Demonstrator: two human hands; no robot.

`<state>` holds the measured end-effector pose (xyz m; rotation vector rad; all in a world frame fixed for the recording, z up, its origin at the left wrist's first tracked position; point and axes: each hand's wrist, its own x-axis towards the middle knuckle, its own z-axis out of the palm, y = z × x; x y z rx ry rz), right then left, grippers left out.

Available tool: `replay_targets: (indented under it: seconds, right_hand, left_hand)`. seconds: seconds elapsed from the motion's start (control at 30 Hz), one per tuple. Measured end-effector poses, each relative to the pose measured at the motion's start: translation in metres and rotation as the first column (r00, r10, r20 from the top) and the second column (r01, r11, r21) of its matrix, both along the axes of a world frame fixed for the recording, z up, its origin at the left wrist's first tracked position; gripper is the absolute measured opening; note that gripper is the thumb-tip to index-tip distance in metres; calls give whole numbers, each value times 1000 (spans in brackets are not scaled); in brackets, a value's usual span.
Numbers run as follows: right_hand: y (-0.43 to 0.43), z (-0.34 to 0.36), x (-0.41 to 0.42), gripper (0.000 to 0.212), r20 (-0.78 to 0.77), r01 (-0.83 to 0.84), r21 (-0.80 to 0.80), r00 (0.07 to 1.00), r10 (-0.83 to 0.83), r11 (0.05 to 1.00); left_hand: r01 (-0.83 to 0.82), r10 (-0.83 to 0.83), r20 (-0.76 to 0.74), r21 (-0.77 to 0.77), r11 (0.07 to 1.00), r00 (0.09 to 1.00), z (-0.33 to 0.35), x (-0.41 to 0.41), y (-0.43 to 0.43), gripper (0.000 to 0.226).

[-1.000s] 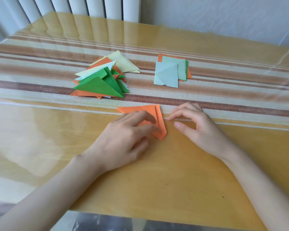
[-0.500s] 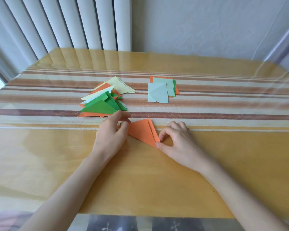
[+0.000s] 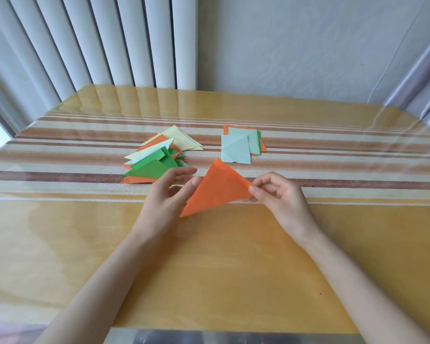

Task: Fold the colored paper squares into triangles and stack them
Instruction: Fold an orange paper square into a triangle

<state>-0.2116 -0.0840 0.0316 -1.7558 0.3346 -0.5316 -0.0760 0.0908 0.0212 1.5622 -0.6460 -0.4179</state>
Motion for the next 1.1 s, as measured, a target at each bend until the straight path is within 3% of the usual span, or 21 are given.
replay_targets:
  seconds: [0.13,0.27,0.4,0.57,0.83,1.1]
  right_hand:
    - [0,1,-1,10,10,13,86,1000,-14,996]
    - [0,0,-1,14,18,-1,42,1000,0,999]
    - [0,-2,-1,12,20,-17,21,1000,17,1000]
    - [1,-2,-1,12,29,-14,20,999,14,1000]
    - [0,1,-3,11,27,9,70,1000,-11,997]
    - [-5,-3,-4,7,-15,61,74,998,-60,995]
  left_hand:
    - [202,-202,12,3,979,979,5,-4,1,32]
    - [316,-308,-257,-11,949,916,11,-10,2,60]
    - [304,-288,-296,7,953,911,13,-9,2,44]
    - [251,-246,-336,-29,968,909,14,-9,0,50]
    - [305,-294,-212,20,952,932,8,-5,3,32]
    - [490,-485,-70,128,862,872,6,-4,6,68]
